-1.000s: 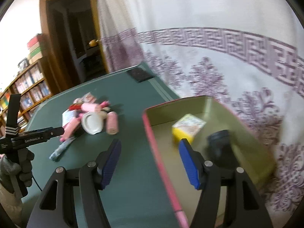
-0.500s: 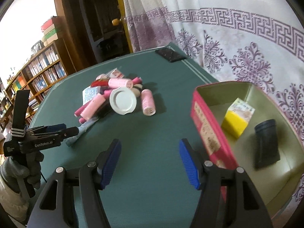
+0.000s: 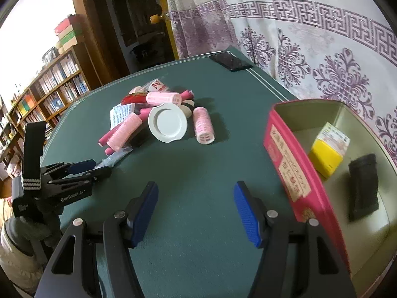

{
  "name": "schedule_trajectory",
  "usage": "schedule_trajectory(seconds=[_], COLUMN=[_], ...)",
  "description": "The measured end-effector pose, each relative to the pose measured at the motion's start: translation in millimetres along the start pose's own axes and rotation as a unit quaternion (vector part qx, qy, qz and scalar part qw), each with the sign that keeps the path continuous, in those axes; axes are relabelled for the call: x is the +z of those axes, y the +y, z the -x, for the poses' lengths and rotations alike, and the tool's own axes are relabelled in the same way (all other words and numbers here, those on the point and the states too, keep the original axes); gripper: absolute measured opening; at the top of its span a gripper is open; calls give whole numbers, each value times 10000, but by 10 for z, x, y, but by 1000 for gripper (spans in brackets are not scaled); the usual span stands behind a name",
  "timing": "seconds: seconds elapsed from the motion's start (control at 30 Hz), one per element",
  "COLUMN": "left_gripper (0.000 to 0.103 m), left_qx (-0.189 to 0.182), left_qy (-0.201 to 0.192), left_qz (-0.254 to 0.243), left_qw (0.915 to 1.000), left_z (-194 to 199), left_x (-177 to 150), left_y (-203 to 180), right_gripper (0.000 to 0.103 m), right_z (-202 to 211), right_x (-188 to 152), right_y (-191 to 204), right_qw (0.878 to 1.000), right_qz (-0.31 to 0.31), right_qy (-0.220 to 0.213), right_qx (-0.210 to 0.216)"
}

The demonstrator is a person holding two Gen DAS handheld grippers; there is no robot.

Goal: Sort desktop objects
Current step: 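Move the left gripper to the clear plastic tube and grasp it, then grasp the white plate rim with the right gripper while the left holds the tube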

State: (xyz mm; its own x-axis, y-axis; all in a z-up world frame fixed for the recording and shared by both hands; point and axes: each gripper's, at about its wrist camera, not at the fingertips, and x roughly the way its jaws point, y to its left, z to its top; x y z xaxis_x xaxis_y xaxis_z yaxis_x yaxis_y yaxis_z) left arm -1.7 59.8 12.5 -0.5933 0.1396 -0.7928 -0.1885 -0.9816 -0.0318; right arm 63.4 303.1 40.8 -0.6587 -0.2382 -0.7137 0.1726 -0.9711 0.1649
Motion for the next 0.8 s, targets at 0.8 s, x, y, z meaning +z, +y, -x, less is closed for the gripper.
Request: schedule_trajectory(seconds=[0.8], left_gripper=[30], left_qx=[-454], left_qy=[-172], left_qz=[370], left_qw=[9981], left_z=[99], left_x=[-20], left_y=[134], right_gripper=[78], right_z=[-762], right_x=[622], right_y=[351], right_qw=[9987], right_qz=[491], right_qy=[54], right_qx=[-99])
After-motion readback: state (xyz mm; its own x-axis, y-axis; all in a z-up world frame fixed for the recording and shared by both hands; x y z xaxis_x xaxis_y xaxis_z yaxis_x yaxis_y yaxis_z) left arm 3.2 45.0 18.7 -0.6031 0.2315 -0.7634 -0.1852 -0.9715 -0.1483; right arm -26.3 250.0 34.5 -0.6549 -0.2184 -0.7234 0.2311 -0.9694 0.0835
